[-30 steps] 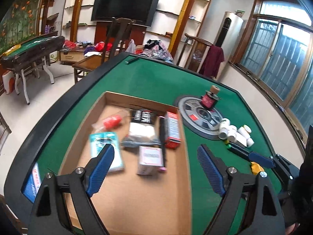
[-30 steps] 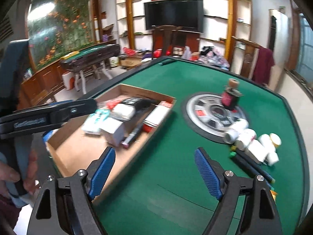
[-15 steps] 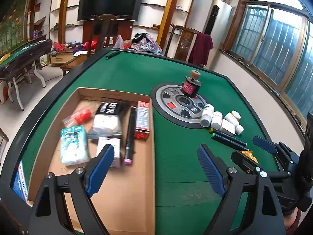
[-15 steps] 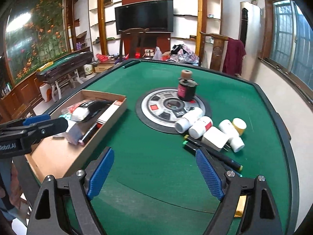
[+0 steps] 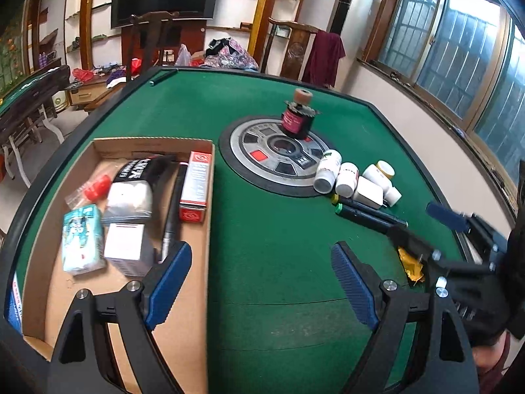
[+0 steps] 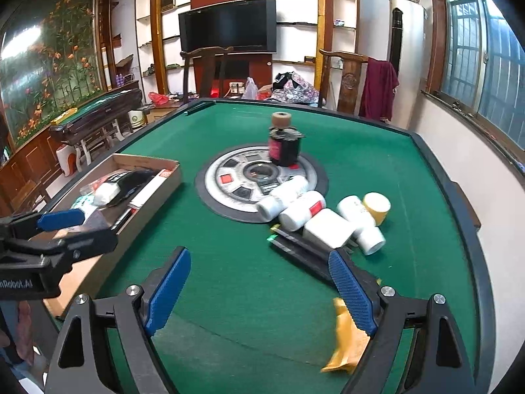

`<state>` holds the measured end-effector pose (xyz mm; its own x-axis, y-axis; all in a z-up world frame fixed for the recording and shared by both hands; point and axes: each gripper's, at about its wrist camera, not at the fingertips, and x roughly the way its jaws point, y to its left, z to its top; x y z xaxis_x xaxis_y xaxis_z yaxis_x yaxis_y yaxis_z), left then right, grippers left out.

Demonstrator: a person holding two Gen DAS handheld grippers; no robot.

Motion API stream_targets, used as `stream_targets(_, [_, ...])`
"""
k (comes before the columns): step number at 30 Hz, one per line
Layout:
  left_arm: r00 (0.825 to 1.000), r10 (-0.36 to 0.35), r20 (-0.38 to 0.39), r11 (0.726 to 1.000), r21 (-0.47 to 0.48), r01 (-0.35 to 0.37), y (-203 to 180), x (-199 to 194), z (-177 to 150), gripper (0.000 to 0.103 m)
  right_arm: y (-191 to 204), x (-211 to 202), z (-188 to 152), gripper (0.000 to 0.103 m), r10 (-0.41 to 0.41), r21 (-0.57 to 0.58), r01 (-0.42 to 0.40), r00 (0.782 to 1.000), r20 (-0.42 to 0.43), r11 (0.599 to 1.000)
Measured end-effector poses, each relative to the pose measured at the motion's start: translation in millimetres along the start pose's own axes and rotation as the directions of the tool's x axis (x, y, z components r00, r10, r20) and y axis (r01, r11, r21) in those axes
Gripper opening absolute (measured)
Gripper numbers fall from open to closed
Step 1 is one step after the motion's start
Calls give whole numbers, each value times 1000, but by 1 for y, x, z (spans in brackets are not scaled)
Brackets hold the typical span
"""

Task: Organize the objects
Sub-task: 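Move both open tools away from the box toward the markers and bottles, then grasp a black marker with left tool while right tool grasps another black marker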

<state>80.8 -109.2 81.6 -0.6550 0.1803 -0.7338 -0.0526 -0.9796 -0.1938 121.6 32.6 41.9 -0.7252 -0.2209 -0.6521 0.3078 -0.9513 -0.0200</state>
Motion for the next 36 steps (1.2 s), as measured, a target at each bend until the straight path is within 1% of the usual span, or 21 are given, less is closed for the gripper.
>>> stream_targets(2, [1000,-7,-7,1000,8,7,-5,3,1,86,-16,2,7,90,-37,14,37,999,0,999])
stream_targets(6, [999,-31,-23,999,20,31,-15,12,3,86,-74,15,27,91,-105,103,105,994,-13,989])
stream_targets(7, [999,-36,-25,999,19,37,-17,13,4,86,-85,20,29,91,-105,123,107,994,-22,987])
stream_targets(9, [999,-41,-29,999,19,41,-21,16,4,86,-115,36,35,91,-60,186,68,997,-50,980])
stream_targets(12, [999,-39,-37,999,25,40,-25,20,5,86,-138,59,33,91,-22,225,45,995,-101,973])
stream_targets(15, [998,-35,-52,999,37,37,-29,26,4,86,-145,78,24,91,26,248,11,989,-147,969])
stream_targets(18, [996,-38,-75,999,37,41,-31,34,2,86,-148,91,13,91,65,273,-15,982,-175,962])
stream_targets(20, [995,-51,-88,998,26,53,-32,40,0,86,-151,97,6,91,131,307,-62,969,-210,950])
stream_targets(21, [994,-54,-92,998,21,56,-32,41,-1,86,-152,98,3,91,158,321,-83,964,-215,944])
stream_targets(23, [993,-63,-96,998,10,65,-31,45,-3,86,-153,104,-6,91,235,359,-141,943,-234,923])
stream_targets(24, [992,-71,-103,997,-1,71,-30,49,-4,86,-152,107,-10,93,274,376,-168,929,-248,911])
stream_targets(25, [991,-75,-107,997,-7,74,-30,51,-5,86,-149,106,-9,94,278,367,-178,931,-238,913])
stream_targets(26, [990,-83,-118,997,-15,82,-28,54,-7,86,-146,107,-10,94,323,376,-217,914,-245,901])
stream_targets(27, [989,-85,-124,996,-18,83,-28,56,-9,86,-140,107,-10,94,409,397,-301,885,-224,867])
stream_targets(29, [987,-85,-134,996,-25,83,-27,60,-11,86,-130,109,-13,94,503,417,-387,837,-216,822])
stream_targets(31, [987,-87,-138,996,-35,83,-24,62,-13,86,-112,111,-14,94,609,414,-494,763,-216,765])
stream_targets(32, [986,-90,-139,996,-42,85,-23,63,-13,86,-105,113,-15,94,673,425,-553,707,-216,717])
stream_targets(33, [986,-93,-138,995,-49,87,-22,64,-13,86,-97,112,-16,93,735,440,-610,647,-204,659])
stream_targets(34, [986,-94,-139,995,-53,87,-21,65,-14,86,-95,110,-15,93,732,432,-612,652,-197,662])
stream_targets(35, [986,-92,-140,995,-53,85,-22,67,-14,86,-94,107,-14,93,713,421,-600,674,-194,681])
stream_targets(36, [986,-87,-145,995,-52,80,-23,70,-14,86,-96,105,-13,93,679,409,-570,709,-193,712])
